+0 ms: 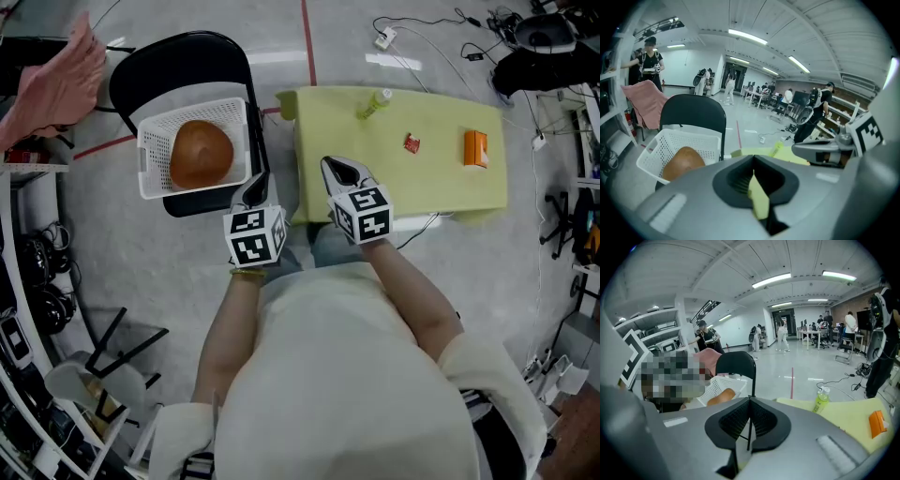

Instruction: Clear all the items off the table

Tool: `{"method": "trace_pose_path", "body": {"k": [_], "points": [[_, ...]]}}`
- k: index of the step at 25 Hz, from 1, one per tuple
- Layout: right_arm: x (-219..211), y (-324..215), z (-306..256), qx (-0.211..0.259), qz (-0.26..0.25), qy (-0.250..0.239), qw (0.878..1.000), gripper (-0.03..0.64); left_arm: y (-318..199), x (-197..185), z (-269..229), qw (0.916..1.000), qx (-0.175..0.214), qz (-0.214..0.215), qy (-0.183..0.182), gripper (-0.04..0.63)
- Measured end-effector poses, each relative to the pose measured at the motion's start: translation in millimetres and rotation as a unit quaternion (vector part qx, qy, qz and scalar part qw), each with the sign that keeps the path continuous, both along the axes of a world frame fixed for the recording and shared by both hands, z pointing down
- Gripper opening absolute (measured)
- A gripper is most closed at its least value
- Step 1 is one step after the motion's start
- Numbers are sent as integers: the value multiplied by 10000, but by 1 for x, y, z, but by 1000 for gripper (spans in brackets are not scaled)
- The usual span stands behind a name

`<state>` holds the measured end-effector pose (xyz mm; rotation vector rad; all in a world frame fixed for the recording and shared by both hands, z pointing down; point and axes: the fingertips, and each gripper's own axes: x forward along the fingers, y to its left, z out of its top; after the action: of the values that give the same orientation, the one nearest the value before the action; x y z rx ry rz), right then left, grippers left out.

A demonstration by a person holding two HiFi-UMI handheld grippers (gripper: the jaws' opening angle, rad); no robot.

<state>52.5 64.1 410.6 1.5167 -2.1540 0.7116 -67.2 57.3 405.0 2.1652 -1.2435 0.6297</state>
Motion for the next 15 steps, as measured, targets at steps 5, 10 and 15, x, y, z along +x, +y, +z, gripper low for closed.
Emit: {"method": "trace_pose_path", "body": {"k": [5,10,15], "points": [[56,-9,14,-43,197,86,9998,-2,-14,49,11,9999,-42,134,46,9],[110,-30,36,-78,409,168,9990,-2,-32,95,30,9996,-64,244,87,9],[155,-49,67,-133,568,188,9981,-2,-48,133,53,9995,-78,308,90,9]]}}
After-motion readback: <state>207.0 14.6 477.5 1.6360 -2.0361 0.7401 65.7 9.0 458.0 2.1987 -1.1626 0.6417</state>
